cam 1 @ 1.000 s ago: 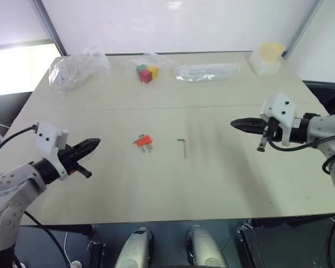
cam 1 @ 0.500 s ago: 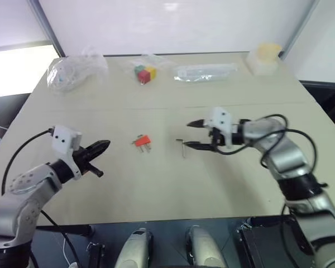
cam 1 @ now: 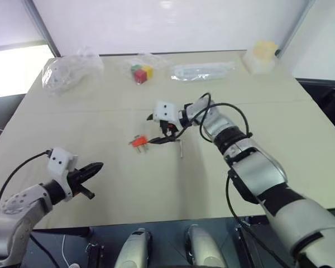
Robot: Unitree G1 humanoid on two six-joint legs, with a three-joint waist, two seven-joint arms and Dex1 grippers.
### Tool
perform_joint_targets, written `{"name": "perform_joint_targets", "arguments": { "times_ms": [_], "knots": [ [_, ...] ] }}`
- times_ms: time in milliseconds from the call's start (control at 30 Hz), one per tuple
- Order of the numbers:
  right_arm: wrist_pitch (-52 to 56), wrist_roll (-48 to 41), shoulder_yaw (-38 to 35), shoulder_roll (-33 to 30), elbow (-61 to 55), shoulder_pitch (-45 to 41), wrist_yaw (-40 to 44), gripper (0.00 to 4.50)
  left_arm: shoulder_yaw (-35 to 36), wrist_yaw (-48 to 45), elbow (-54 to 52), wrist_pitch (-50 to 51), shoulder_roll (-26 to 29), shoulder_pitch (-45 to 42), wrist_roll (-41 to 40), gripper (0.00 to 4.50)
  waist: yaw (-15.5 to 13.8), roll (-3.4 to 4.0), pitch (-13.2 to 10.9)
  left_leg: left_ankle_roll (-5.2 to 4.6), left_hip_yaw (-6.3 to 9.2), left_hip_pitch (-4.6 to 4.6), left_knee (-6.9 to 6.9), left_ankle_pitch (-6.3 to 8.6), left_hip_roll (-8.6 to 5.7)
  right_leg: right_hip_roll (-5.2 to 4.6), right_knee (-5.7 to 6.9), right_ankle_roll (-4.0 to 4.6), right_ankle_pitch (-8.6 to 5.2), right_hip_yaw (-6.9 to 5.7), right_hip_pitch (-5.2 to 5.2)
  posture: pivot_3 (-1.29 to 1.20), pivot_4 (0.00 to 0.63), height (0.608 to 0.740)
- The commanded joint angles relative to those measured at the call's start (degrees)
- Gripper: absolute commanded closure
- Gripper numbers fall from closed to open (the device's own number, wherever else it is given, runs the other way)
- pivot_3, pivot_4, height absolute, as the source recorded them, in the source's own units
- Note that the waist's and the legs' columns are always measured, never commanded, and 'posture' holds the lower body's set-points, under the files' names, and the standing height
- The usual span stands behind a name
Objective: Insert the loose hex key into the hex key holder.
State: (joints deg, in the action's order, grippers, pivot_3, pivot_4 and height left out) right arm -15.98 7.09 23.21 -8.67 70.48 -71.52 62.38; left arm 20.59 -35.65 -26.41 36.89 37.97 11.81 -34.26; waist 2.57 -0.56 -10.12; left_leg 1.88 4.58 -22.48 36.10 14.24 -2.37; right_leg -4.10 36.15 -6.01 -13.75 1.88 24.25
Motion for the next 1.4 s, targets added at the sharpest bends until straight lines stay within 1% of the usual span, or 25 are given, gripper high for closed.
{"name": "perform_joint_targets", "arguments": {
  "times_ms": [33,133,233,433,733,1000,1200,1400],
  "knots": [
    [-4.17,4.34,0.5,1.05,2.46,-1.62,-4.18,0.1,2.47,1.51,-3.42,-0.94,-0.83,1.5,-0.21,4.5,0.03,0.01,-0.01,0.01,0.0,0.0,-0.01,-0.01,0.0,0.01,0.02,0.01,0.0,0.0,0.03,0.0,0.15,0.74],
    [-3.98,5.78,-0.78,2.48,4.31,-1.85,-8.3,0.1,3.29,2.72,-5.42,-0.91,-1.98,3.39,-0.37,4.5,0.21,0.02,-0.01,0.05,0.0,0.0,-0.04,-0.03,0.09,0.11,0.04,0.09,0.05,0.04,0.08,0.0,0.15,0.74],
    [-4.26,6.71,-1.58,2.87,5.07,-1.96,-10.36,0.1,3.58,3.28,-6.56,-0.78,-2.53,4.33,-0.53,4.5,0.13,0.03,-0.02,0.12,0.02,0.0,-0.03,-0.07,0.23,0.3,0.04,0.2,0.12,0.07,0.1,0.0,0.15,0.74],
    [-3.09,6.5,-4.15,4.48,5.56,-2.4,-10.31,0.1,3.71,4.1,-7.6,-0.73,-2.93,5.18,-0.65,4.5,0.15,0.03,-0.02,0.26,0.03,0.04,0.01,-0.16,0.29,0.49,0.05,0.55,0.16,0.07,0.09,0.0,0.15,0.74],
    [-1.78,8.07,-5.66,6.54,6.14,-2.4,-12.3,0.1,3.9,4.87,-8.54,-0.51,-3.21,5.46,-0.94,4.5,0.16,0.03,-0.02,0.27,0.02,0.06,0.01,-0.18,0.3,0.57,0.07,0.49,0.23,0.07,0.09,0.0,0.15,0.74],
    [-1.06,11.41,-4.96,6.85,7.1,-2.39,-15.52,0.1,3.55,6.37,-10.48,0.12,-4.17,5.71,-1.34,4.5,0.15,0.03,-0.02,0.28,0.02,0.06,0.01,-0.18,0.3,0.57,0.07,0.47,0.25,0.07,0.09,0.0,0.15,0.74],
    [-0.54,12.53,-5.23,7.3,7.39,-1.37,-15.76,0.1,3.44,7.81,-12.04,0.31,-4.96,6.63,-1.63,4.5,0.22,0.03,-0.02,0.28,0.02,0.06,0.01,-0.18,0.3,0.57,0.07,0.46,0.25,0.07,0.09,0.0,0.15,0.74],
    [0.8,11.65,-6.81,8.56,7.44,-0.53,-14.22,0.1,3.57,8.91,-13.02,0.26,-5.25,7.61,-1.95,4.5,0.3,0.03,-0.02,0.28,0.02,0.06,0.01,-0.18,0.3,0.58,0.07,0.48,0.25,0.07,0.09,0.0,0.15,0.74]
  ]
}}
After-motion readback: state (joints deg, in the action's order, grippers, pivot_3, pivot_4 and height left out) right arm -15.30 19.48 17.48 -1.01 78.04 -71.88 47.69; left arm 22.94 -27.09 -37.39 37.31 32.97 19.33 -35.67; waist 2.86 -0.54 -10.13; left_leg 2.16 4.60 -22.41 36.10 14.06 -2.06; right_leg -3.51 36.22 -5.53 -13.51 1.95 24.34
